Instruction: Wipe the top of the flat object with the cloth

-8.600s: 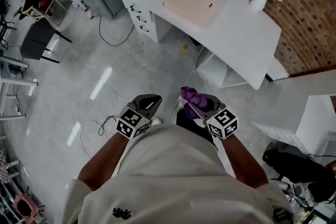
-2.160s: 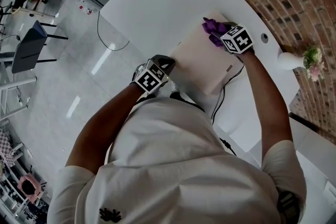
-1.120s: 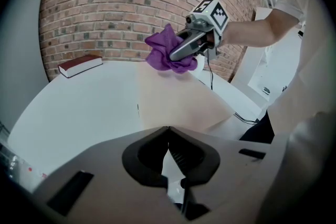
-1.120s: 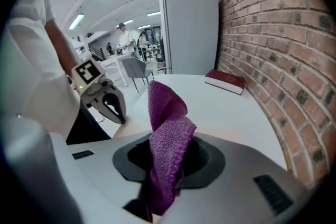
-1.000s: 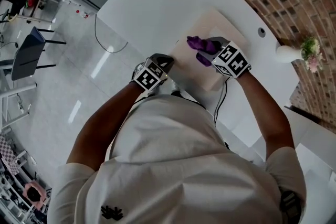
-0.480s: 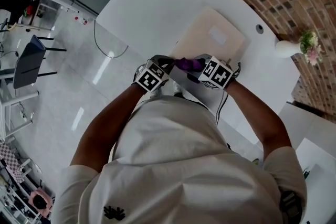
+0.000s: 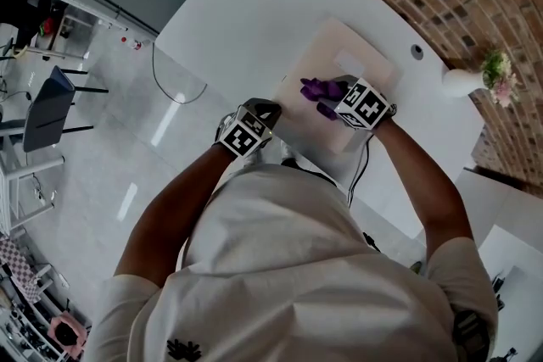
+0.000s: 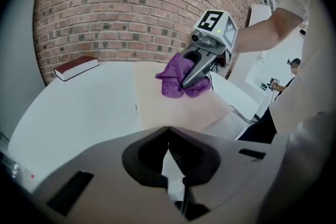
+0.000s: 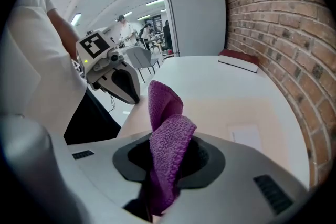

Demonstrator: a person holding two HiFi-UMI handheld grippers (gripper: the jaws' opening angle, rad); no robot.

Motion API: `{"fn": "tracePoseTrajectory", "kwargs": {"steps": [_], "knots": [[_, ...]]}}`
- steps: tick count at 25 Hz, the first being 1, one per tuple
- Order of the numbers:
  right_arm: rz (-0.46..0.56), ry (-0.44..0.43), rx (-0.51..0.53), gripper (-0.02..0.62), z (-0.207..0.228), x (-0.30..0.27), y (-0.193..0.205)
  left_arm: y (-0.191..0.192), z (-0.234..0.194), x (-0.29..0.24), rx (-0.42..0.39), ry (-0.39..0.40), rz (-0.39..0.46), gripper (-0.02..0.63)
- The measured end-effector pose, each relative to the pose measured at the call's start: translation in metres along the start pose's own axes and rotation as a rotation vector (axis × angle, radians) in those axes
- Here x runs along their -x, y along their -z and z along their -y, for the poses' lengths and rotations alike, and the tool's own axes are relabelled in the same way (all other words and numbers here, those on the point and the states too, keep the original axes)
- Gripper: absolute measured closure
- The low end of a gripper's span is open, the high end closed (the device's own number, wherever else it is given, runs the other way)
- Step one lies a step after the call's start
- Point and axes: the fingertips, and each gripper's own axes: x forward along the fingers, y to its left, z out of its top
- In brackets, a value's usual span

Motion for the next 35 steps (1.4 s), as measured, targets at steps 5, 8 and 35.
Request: {"fn": "tracePoseTrajectory", "kwargs": {"steps": [5,8,35], "knots": [[-0.004,0.057,-0.021,0.469,0.040,0.009,0.004,-0.002,0.001,0.000,-0.013,0.001,-0.004,0.581],[0.001,0.093,-0.037,0.469,0.065,0.015,0.005,-0.001,0.001,-0.002,-0.006,-0.001,-0.006,0.581],[-0.018,0.321,-0.094,0.469,0.209,0.045,0.013,-0.003,0.000,-0.005,0.000,-0.020,-0.025,0.581]]}}
